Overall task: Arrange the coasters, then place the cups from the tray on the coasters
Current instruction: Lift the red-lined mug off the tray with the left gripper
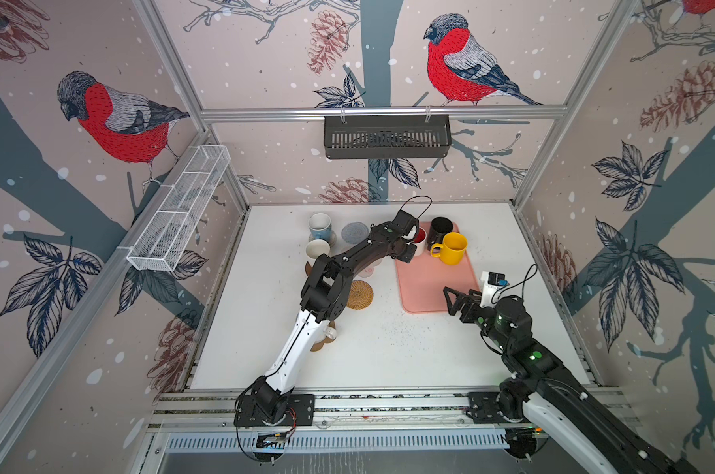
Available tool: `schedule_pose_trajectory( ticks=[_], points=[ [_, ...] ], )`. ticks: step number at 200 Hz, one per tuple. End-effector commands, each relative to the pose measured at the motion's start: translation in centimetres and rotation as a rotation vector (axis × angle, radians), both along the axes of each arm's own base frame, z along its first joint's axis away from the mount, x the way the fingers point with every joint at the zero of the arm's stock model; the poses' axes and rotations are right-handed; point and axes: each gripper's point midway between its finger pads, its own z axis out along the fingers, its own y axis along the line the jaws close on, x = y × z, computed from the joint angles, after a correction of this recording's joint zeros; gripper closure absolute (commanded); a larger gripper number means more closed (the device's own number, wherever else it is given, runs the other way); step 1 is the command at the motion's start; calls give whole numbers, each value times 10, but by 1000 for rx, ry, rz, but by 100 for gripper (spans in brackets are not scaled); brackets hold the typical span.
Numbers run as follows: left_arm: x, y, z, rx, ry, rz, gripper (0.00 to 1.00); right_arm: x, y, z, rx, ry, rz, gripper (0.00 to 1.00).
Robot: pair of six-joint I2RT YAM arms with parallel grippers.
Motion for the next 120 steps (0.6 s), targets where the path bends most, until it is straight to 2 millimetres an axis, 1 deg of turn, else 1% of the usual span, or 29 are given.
schedule_pose_trajectory(
  ticks=[1,11,40,73,95,120],
  points=[
    [4,0,6,-4,-17,19,98,2,0,5,11,-21,-7,0],
    [4,1,8,-4,-19,21,100,2,0,6,9,-22,-8,0],
    [4,2,17,-12,-26,28,100,2,-1,5,8,-21,-10,1],
    [6,7,33,-12,-45,67,100,2,-2,4,3,-21,-14,1],
    [6,16,46,2,-58,110,100,2,-3,2,-1,-16,-21,1],
    [6,30,57,39,-72,170,100,3,-4,2,-4,-15,-27,0]
  ],
)
